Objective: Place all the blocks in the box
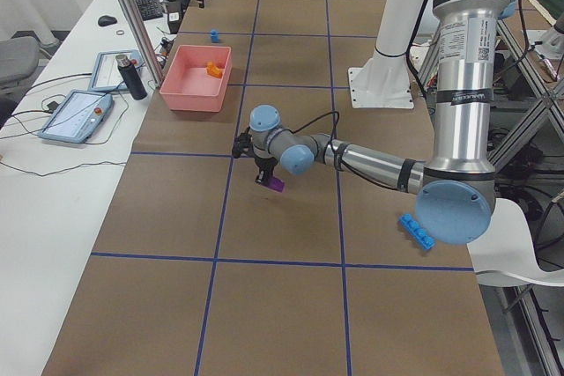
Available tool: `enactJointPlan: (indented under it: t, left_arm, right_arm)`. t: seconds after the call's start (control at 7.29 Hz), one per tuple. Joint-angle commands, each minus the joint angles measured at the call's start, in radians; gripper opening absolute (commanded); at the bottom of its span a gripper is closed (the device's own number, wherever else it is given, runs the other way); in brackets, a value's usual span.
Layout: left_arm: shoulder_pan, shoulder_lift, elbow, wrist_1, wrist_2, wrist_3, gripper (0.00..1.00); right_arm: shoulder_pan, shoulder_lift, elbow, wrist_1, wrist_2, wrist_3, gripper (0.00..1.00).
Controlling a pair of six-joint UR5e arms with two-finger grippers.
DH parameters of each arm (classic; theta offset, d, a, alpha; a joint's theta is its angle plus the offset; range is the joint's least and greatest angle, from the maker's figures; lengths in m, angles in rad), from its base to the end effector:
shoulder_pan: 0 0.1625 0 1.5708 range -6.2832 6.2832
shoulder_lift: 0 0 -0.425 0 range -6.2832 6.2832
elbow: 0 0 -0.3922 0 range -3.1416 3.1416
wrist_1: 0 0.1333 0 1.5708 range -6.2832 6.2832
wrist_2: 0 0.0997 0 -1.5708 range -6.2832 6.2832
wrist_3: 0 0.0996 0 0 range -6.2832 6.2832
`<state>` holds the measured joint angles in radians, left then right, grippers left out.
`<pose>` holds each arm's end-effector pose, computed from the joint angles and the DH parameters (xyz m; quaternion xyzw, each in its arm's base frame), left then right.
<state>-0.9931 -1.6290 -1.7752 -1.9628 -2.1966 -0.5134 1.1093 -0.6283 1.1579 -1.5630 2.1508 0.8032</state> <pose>0.2276 -0.4864 0.4883 0.1102 0.4079 0.1279 0.8973 -0.2905 -0.7609 0.2347 0.0423 -0.3727 0.0823 0.9233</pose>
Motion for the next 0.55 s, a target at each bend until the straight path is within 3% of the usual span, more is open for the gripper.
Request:
enactJointPlan:
  t: [0.0, 0.14, 0.41]
  left_arm:
    - [-0.048, -0.314, 0.014, 0.271, 0.001, -0.023, 0.0]
    - [-0.048, -0.492, 0.098, 0.345, 0.002, -0.102, 0.0]
    - [-0.044, -0.816, 0.405, 0.343, 0.002, -0.2, 0.0]
  right_arm:
    - [0.047, -0.062, -0.006, 0.003, -0.002, -0.131, 1.0]
    - [0.058, -0.083, -0.007, 0.004, 0.0, -0.166, 1.0]
    - [0.055, -0.138, -0.012, 0.087, 0.0, -0.17, 1.0]
